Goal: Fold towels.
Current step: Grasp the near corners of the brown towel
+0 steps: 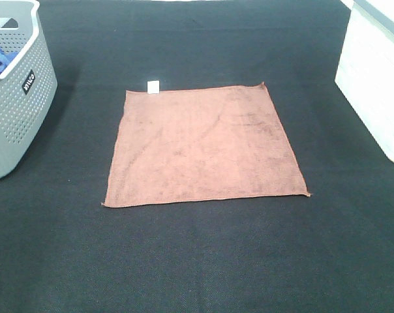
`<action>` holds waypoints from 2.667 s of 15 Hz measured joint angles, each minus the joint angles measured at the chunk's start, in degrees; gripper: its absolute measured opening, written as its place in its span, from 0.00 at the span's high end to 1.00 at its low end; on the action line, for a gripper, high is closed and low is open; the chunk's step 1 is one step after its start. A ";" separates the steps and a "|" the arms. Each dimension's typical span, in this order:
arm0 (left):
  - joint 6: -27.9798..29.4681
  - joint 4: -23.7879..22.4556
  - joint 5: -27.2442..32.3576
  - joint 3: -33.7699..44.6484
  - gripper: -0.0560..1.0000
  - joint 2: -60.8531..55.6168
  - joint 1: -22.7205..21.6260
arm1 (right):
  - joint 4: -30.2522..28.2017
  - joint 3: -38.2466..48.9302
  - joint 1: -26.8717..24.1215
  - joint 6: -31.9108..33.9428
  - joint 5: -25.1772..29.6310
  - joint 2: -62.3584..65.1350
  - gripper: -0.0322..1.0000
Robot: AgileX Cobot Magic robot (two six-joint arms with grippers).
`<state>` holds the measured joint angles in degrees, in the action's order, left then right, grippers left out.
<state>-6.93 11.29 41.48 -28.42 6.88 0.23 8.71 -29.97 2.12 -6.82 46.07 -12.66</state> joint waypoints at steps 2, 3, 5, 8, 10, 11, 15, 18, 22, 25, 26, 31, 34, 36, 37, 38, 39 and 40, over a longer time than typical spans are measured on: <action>0.00 5.16 -3.78 0.00 0.28 7.05 0.00 | 1.26 0.00 0.00 0.00 -4.76 -7.73 0.24; 0.00 8.48 -5.39 0.00 0.28 11.63 0.00 | 2.92 0.00 0.00 0.00 -7.39 -11.17 0.24; -2.69 18.62 -8.88 0.06 0.28 23.66 0.00 | 6.47 0.00 0.00 0.00 -12.78 -20.68 0.24; -14.78 32.37 -11.23 0.06 0.28 40.62 0.00 | 8.54 0.00 0.00 0.00 -18.85 -33.40 0.24; -24.06 43.89 -11.34 0.06 0.28 51.74 0.00 | 9.00 -0.52 0.00 0.00 -20.63 -41.42 0.24; -28.19 49.73 -11.34 0.06 0.28 57.30 0.00 | 9.11 -1.60 0.00 0.00 -20.86 -45.26 0.24; -42.91 64.11 -8.37 -3.44 0.28 73.28 2.52 | 9.40 -7.62 0.00 0.00 -20.40 -58.61 0.24; -45.78 66.75 -8.08 -9.97 0.28 84.51 7.16 | 9.91 -13.75 0.00 -0.23 -16.56 -68.53 0.24; -46.07 67.21 -8.08 -19.37 0.28 98.03 8.94 | 16.21 -22.17 0.00 -7.16 -13.29 -80.62 0.24; -46.07 67.49 -8.25 -22.98 0.28 103.59 8.94 | 17.93 -27.16 0.00 -9.57 -10.14 -86.86 0.24; -46.07 67.49 -8.31 -24.01 0.28 105.14 8.94 | 18.22 -29.11 0.00 -10.31 -8.65 -89.67 0.24; -46.07 65.55 -12.20 -26.76 0.28 107.60 8.94 | 19.02 -37.76 0.00 -12.72 -3.90 -100.50 0.24; -44.46 65.09 -12.61 -26.93 0.28 109.49 9.11 | 19.60 -39.08 0.00 -13.69 -3.61 -103.76 0.24; -44.35 65.20 -12.43 -27.22 0.28 109.78 9.28 | 20.57 -39.19 0.00 -15.07 -3.61 -104.79 0.24; -44.29 65.95 -12.38 -27.62 0.28 110.24 9.74 | 22.29 -39.19 0.00 -16.27 -3.61 -105.71 0.24; -44.18 66.23 -12.15 -28.13 0.28 110.75 10.49 | 24.58 -39.19 0.00 -17.70 -3.55 -106.63 0.24; -44.18 66.52 -11.92 -28.88 0.28 111.21 11.40 | 27.33 -39.36 0.00 -19.37 -3.27 -107.32 0.24; -44.18 67.09 -11.69 -29.85 0.28 112.13 12.95 | 30.31 -39.53 0.00 -20.97 -3.15 -108.06 0.26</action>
<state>-51.11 78.38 29.79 -58.27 119.00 13.18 39.02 -69.50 2.12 -27.79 42.91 -120.72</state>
